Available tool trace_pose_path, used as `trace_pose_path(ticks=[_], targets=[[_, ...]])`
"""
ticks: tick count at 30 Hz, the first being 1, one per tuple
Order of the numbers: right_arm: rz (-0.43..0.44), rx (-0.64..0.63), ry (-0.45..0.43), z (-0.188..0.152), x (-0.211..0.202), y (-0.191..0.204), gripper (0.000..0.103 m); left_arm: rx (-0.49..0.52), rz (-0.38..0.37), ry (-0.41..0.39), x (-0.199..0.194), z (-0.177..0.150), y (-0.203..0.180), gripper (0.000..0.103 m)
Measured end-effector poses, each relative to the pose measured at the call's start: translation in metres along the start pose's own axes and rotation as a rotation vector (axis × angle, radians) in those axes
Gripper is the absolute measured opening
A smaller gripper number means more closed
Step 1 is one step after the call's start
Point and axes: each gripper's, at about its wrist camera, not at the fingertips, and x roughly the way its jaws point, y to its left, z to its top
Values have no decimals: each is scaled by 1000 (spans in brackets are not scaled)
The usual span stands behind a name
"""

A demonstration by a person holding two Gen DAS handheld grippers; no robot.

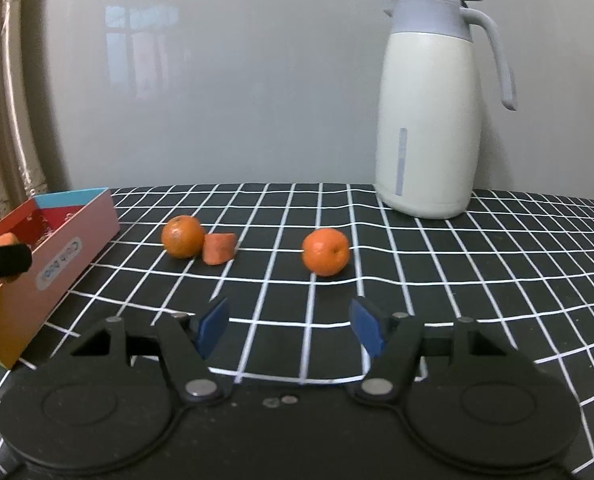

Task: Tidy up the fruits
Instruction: 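Carry the carrot chunk into the red box and open the left gripper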

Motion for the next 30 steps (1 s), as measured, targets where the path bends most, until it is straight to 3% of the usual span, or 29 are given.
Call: trace_pose_path(ticks=[19, 30], targets=[[59, -46, -3, 1, 6, 47, 66, -52, 104, -19, -6, -3, 57, 31], [48, -69, -9, 3, 7, 44, 66, -105, 201, -20, 16, -9, 86, 31]])
